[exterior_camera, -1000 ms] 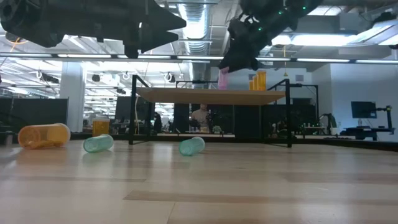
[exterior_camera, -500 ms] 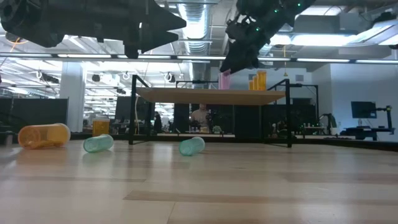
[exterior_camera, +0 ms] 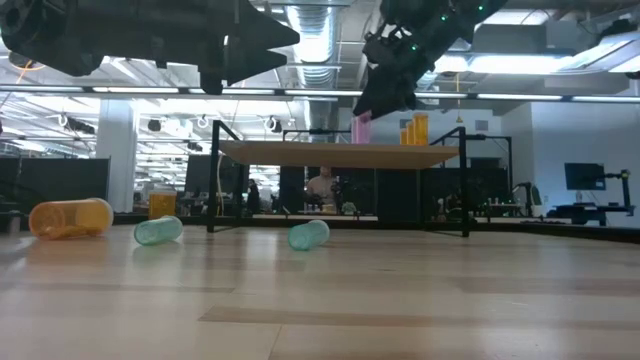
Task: Pick and place medicine bottles onto shelf by color
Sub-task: Put the pink pill bottle on the shelf, then put the left blue pill bottle on the shelf
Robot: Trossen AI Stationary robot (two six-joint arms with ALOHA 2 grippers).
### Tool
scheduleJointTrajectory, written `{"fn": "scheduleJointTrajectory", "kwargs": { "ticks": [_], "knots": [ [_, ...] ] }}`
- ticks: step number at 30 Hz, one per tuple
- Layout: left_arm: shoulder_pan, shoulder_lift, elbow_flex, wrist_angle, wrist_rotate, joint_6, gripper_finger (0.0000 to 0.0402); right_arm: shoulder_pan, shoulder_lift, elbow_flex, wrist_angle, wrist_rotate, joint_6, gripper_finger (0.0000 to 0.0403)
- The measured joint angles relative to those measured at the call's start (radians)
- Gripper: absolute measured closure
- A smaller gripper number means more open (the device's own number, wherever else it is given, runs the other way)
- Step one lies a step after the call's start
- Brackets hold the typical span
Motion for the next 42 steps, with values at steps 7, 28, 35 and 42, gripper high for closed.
{"fn": "scheduleJointTrajectory", "kwargs": {
  "ticks": [7, 28, 35, 42],
  "knots": [
    [0.000, 0.000, 0.000, 0.000, 0.000, -0.004, 0.0157, 0.000, -0.007, 0.000, 0.014, 0.001, 0.002, 0.0164],
    [0.000, 0.000, 0.000, -0.033, -0.001, -0.005, 0.0157, 0.094, -0.125, 0.189, -0.346, 0.022, 0.003, 0.0147],
    [0.006, -0.009, 0.000, -0.071, 0.011, -0.056, 0.0157, 0.293, -0.370, -0.029, -0.288, 0.156, 0.118, 0.0148],
    [0.035, -0.009, 0.000, -0.078, 0.094, -0.109, 0.0157, 0.598, -0.533, -0.377, 0.057, 0.328, 0.231, 0.0148]
  ]
}}
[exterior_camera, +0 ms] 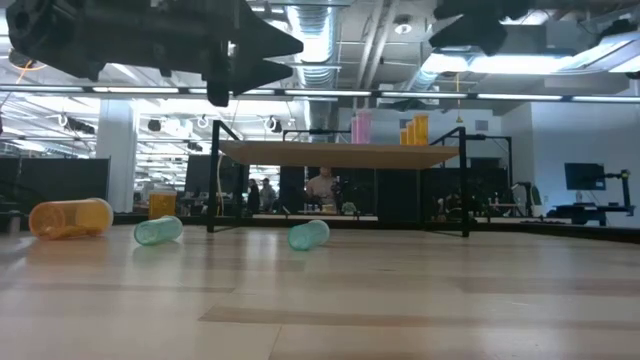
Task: Pick and place medicine bottles onto shelf by color
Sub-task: Put the left blue pill bottle on the shelf
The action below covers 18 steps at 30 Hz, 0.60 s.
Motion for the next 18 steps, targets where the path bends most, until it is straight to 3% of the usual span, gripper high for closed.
{"fn": "scheduleJointTrajectory", "kwargs": {
  "ticks": [9, 18],
  "knots": [
    [0.016, 0.000, 0.000, -0.049, 0.031, -0.026, 0.0157, 0.248, 0.078, -0.299, 0.607, 0.118, -0.096, 0.0148],
    [0.016, 0.000, 0.004, -0.065, 0.056, -0.042, 0.0157, 0.224, 0.204, -0.315, 0.710, 0.122, -0.092, 0.0148]
  ]
}}
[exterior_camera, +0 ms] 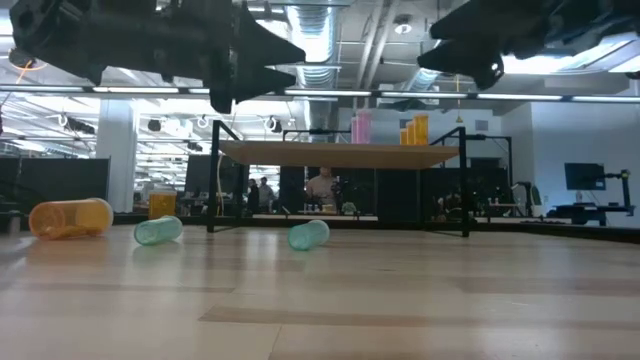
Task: Pick and place medicine bottles onto shelf by color
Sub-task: Put the left blue pill bottle on the shelf
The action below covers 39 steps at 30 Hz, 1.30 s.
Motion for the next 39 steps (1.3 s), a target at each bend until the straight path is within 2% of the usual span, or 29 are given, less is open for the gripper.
{"fn": "scheduleJointTrajectory", "kwargs": {
  "ticks": [4, 7, 10, 16, 20, 23, 27, 29, 35, 39],
  "knots": [
    [0.000, 0.000, 0.044, -0.045, 0.061, -0.021, 0.0157, -0.024, 0.021, 0.000, 0.027, -0.001, 0.020, 0.0148],
    [-0.007, -0.005, 0.107, -0.173, 0.104, -0.034, 0.0157, -0.026, 0.003, 0.000, 0.030, -0.003, 0.021, 0.0148],
    [-0.028, -0.036, 0.202, -0.436, 0.108, -0.058, 0.0157, -0.004, -0.033, 0.000, 0.023, -0.005, 0.015, 0.0148],
    [-0.123, -0.121, 0.418, -1.162, 0.015, -0.169, 0.0157, 0.060, -0.094, 0.001, 0.017, -0.005, -0.015, 0.0148],
    [-0.217, -0.150, 0.467, -1.454, -0.080, -0.296, 0.0157, 0.081, -0.103, 0.001, 0.006, -0.006, -0.014, 0.0148],
    [-0.286, -0.156, 0.442, -1.504, -0.096, -0.430, 0.0157, 0.083, -0.101, 0.001, -0.001, -0.006, -0.015, 0.0148],
    [-0.371, -0.132, 0.396, -1.489, -0.130, -0.574, 0.0157, 0.071, -0.094, 0.000, -0.004, -0.006, -0.015, 0.0148],
    [-0.404, -0.119, 0.386, -1.499, -0.157, -0.613, 0.0157, 0.062, -0.095, 0.000, 0.002, -0.005, -0.014, 0.0148],
    [-0.435, -0.132, 0.392, -1.576, -0.148, -0.693, 0.0157, 0.056, -0.095, 0.000, -0.002, -0.005, -0.031, 0.0148],
    [-0.445, -0.135, 0.395, -1.563, -0.187, -0.697, 0.0157, 0.034, -0.095, 0.000, 0.001, -0.005, -0.056, 0.0148]
  ]
}}
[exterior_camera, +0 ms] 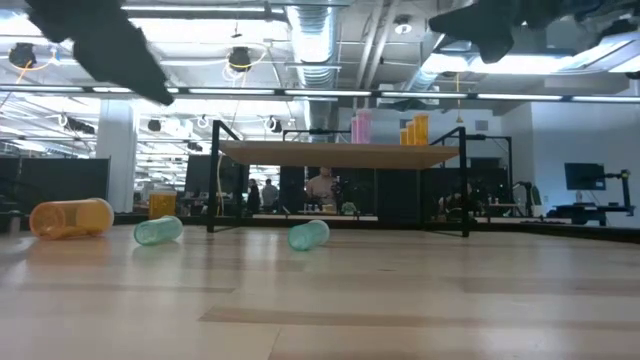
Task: Pick and place medicine bottles onto shelf by color
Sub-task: Put the left blue pill bottle on the shelf
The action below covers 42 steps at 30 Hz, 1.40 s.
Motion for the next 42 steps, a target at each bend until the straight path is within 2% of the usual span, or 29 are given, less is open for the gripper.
{"fn": "scheduleJointTrajectory", "kwargs": {
  "ticks": [5, 9, 14, 18, 21, 25, 30, 42],
  "knots": [
    [0.001, 0.000, 0.000, 0.024, -0.082, 0.000, 0.0157, -0.015, 0.000, 0.000, -0.002, 0.001, 0.036, 0.0148],
    [-0.018, 0.000, 0.000, 0.025, -0.082, 0.001, 0.0157, 0.001, 0.000, 0.000, -0.003, 0.001, 0.042, 0.0148],
    [-0.034, 0.000, 0.000, 0.023, -0.022, -0.055, 0.0157, 0.021, 0.000, 0.000, -0.003, 0.001, 0.050, 0.0148],
    [-0.034, 0.000, 0.000, -0.011, 0.084, -0.200, 0.0157, 0.025, 0.000, 0.000, -0.001, 0.001, 0.053, 0.0148],
    [-0.031, 0.000, 0.000, -0.088, 0.108, -0.301, 0.0157, 0.025, 0.000, 0.000, 0.001, 0.001, 0.078, 0.0148],
    [0.013, 0.006, 0.000, -0.199, 0.102, -0.378, 0.0157, 0.025, 0.000, 0.000, -0.001, 0.001, 0.079, 0.0148],
    [0.097, 0.066, -0.001, -0.229, 0.111, -0.378, 0.0157, 0.025, 0.000, 0.000, -0.007, 0.001, 0.079, 0.0148],
    [0.254, 0.222, -0.001, -0.219, 0.271, -0.441, 0.0157, 0.023, 0.000, 0.000, -0.025, 0.001, 0.102, 0.0148]
  ]
}}
